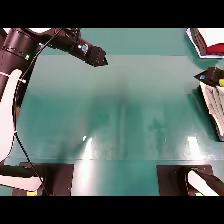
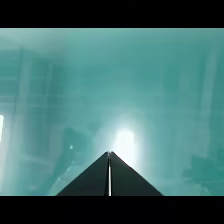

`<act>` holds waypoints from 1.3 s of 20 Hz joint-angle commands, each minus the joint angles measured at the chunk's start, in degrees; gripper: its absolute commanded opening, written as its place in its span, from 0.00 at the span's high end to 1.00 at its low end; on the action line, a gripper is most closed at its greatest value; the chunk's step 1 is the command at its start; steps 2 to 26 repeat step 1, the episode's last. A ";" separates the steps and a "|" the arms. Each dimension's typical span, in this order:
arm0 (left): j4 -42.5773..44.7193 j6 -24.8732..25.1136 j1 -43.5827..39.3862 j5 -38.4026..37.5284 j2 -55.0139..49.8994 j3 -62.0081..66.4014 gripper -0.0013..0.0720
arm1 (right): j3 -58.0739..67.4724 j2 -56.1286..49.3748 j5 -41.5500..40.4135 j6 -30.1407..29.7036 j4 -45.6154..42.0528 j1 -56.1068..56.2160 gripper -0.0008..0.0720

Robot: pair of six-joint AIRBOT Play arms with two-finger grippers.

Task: Fold the shirts.

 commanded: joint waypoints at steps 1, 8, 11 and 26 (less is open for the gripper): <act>0.00 -0.02 -0.02 0.20 0.00 0.00 0.95 | -0.02 0.00 -0.59 -0.02 0.15 1.27 0.97; 0.00 -0.02 -0.02 0.20 0.00 0.00 0.95 | -0.02 0.00 -0.59 -0.02 0.15 1.27 0.97; 0.00 -0.02 -0.02 0.20 0.00 0.00 0.95 | -0.02 0.00 -0.59 -0.02 0.15 1.27 0.97; 0.00 -0.02 -0.02 0.20 0.00 0.00 0.95 | -0.02 0.00 -0.59 -0.02 0.15 1.27 0.97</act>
